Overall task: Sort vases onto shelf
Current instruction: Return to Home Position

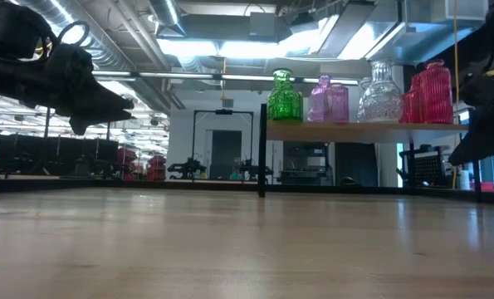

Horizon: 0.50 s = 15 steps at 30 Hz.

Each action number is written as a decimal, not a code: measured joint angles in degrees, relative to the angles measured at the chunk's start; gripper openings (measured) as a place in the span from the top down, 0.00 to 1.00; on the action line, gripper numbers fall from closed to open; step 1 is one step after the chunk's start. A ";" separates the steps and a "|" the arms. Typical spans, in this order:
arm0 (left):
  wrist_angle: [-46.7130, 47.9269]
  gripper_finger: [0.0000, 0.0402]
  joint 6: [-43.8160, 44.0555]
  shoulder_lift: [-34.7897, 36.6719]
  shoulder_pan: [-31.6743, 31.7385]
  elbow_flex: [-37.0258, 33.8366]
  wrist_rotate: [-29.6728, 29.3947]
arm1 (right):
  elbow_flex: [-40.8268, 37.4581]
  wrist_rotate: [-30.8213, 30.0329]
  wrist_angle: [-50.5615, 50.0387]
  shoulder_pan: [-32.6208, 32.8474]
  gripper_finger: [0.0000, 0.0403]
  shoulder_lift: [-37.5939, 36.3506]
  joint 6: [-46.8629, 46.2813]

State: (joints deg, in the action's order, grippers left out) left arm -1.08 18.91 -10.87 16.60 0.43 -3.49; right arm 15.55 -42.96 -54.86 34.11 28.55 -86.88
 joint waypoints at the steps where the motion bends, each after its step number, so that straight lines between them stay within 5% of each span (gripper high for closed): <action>1: 0.00 0.62 0.01 0.00 0.00 0.00 0.02 | -0.42 0.84 1.05 0.00 1.00 -1.73 1.50; 5: 0.01 0.62 0.01 -0.01 -0.01 0.00 0.00 | -4.11 6.79 7.14 -0.17 1.00 -7.05 12.43; 11: 0.00 0.62 0.01 0.00 -0.02 0.00 0.00 | -5.73 38.23 7.79 -8.62 1.00 -14.86 22.07; 15: 0.00 0.62 0.03 0.00 -0.02 0.00 -0.02 | -6.05 47.06 9.45 -17.64 1.00 -23.22 22.85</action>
State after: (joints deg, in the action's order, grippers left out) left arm -1.08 18.94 -10.87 16.58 0.43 -3.51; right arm 9.50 4.11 -45.40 16.47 5.33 -64.03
